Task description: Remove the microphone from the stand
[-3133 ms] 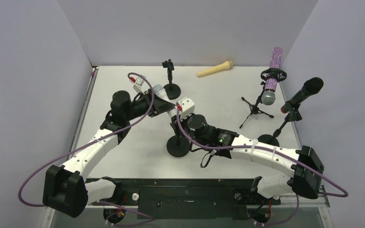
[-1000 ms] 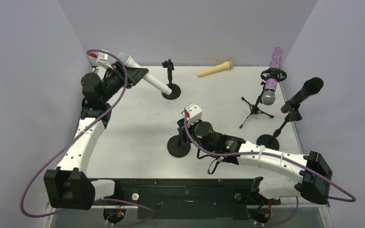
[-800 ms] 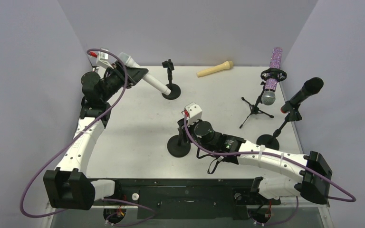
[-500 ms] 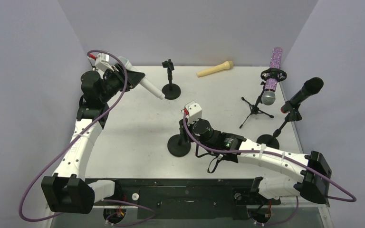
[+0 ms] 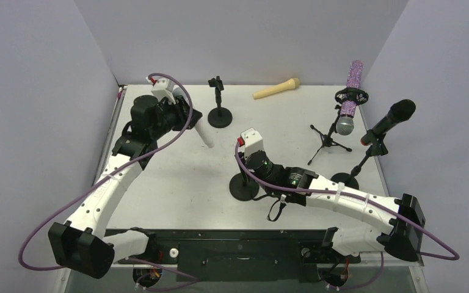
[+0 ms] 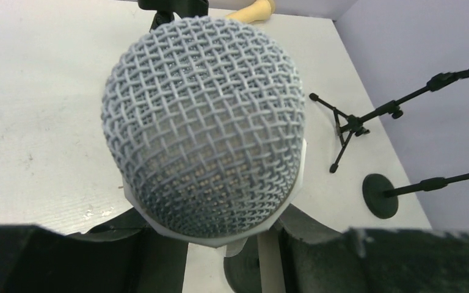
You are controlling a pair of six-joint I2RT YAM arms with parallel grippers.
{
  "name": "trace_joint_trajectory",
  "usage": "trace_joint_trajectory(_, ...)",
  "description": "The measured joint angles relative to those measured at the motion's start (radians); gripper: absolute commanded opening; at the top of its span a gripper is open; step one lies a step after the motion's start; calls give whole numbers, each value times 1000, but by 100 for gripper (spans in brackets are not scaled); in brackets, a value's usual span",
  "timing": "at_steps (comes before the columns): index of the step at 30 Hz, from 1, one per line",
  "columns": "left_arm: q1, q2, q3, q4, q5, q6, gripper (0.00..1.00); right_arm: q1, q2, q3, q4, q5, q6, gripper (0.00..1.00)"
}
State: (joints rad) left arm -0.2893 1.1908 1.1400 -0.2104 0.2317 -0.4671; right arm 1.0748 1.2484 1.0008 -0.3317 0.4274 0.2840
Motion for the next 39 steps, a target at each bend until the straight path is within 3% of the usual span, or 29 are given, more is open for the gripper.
trace_joint_trajectory(6, -92, 44, 28, -30, -76, 75, 0, -13, -12, 10, -52, 24, 24, 0)
trace_joint_trajectory(17, -107, 117, 52, -148, -246, 174, 0, -91, -79, 11, -152, 44, 47, 0)
trace_joint_trajectory(23, -245, 214, 106, -157, -296, 246, 0, -127, -97, 63, -220, 50, 52, 0)
trace_joint_trajectory(30, -438, 475, 350, -170, -409, 354, 0, -127, -201, 146, -330, 79, 72, 0)
trace_joint_trajectory(39, -521, 925, 852, -243, -513, 533, 0, -127, -333, 206, -476, 145, 101, 0)
